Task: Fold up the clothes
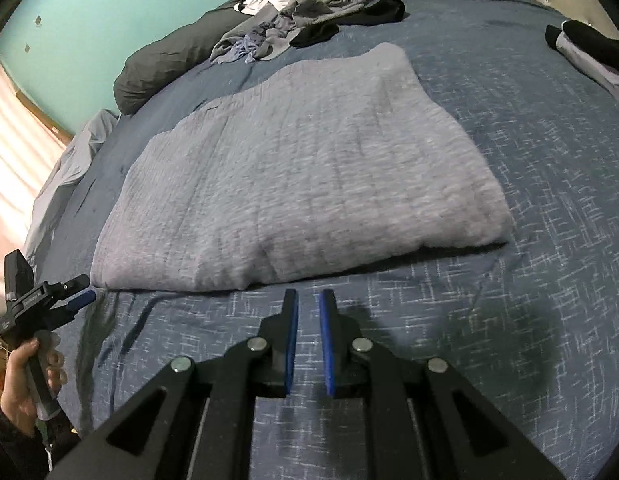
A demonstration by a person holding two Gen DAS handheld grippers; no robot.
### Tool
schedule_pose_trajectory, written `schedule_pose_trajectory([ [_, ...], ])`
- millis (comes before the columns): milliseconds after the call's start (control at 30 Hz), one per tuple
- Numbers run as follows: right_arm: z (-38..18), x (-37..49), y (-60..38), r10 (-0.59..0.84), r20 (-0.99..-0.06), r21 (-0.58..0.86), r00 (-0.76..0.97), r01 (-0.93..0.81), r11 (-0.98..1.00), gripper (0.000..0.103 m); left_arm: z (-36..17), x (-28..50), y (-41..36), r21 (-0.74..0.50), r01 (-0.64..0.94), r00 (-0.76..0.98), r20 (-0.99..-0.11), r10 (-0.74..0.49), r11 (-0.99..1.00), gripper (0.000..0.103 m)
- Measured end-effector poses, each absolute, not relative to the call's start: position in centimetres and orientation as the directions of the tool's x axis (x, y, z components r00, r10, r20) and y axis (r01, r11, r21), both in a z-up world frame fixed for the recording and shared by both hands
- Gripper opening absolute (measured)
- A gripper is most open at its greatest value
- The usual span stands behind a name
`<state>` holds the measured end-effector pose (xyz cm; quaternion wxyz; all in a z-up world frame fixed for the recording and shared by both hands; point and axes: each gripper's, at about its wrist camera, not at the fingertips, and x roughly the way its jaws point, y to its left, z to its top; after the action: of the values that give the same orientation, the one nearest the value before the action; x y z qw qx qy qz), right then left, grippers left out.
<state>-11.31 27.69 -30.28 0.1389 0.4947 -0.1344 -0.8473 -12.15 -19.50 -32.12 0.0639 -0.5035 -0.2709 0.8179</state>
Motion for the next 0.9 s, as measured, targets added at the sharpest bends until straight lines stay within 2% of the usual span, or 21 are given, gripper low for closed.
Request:
schedule_pose_trajectory([
  [133,-30.4,-11.5,28.0,-0.360,-0.797,0.365,-0.486,0.087,-0.927,0.012,-32.9,-12.0,-19.7,-0.524,0.204,-0.481,-0.789,0.381,-0.827,0.080],
  [267,-31.1,-11.7,28.8,-0.353,-0.800,0.371,-0.486,0.062,-0.926,0.031,-32.9,-12.1,-19.7,-0.558,0.216,-0.495,-0.770,0.403,-0.801,0.080],
  [433,-32.0,-11.8,29.4,-0.342,-0.811,0.374,-0.474,0.030,-0.927,0.036,-33.4,-12.5,-20.0,-0.580,0.253,-0.507,-0.761,0.404,-0.774,0.081],
  [500,-32.2,-11.8,29.6,-0.339,-0.813,0.376,-0.473,0.017,-0.926,0.056,-33.7,-12.7,-19.9,-0.582,0.257,-0.510,-0.760,0.403,-0.771,0.081],
  [533,-32.3,-11.8,29.7,-0.346,-0.809,0.387,-0.475,0.011,-0.922,0.059,-33.8,-12.7,-19.8,-0.586,0.258,-0.512,-0.758,0.405,-0.768,0.081],
  [900,-33.0,-12.0,30.4,-0.328,-0.811,0.374,-0.485,0.002,-0.927,0.059,-34.3,-14.0,-20.0,-0.622,0.272,-0.566,-0.721,0.401,-0.735,0.079],
])
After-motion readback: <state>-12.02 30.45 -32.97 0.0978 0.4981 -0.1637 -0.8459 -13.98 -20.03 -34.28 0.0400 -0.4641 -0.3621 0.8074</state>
